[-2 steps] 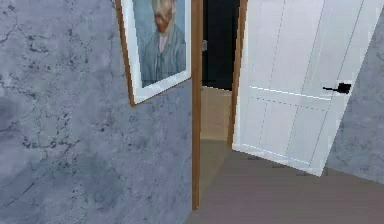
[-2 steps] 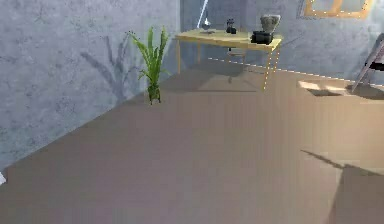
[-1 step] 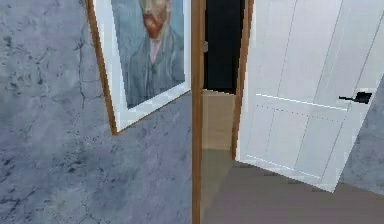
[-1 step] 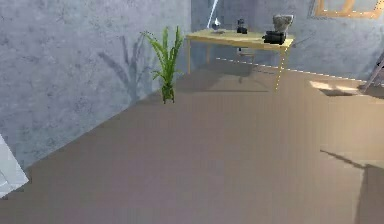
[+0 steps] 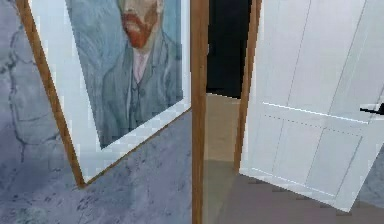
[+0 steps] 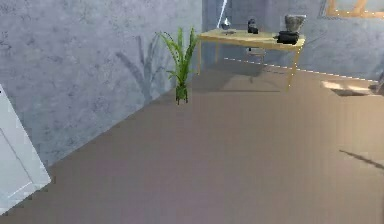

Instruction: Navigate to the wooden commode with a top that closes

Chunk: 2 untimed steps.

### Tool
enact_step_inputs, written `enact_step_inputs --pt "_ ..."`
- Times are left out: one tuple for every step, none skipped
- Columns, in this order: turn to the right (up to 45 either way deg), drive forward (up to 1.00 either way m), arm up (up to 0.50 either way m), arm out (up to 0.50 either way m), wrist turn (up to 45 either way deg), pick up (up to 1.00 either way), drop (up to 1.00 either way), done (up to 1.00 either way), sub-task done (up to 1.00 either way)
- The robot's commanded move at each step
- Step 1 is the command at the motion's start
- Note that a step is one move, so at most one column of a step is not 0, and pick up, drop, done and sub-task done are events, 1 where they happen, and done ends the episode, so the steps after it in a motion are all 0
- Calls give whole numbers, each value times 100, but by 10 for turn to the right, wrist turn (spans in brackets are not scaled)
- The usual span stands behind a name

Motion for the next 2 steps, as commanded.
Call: enact_step_inputs --pt "270 0 0 0 0 0 0 0 0" --pt "30 0 0 0 0 0 0 0 0"
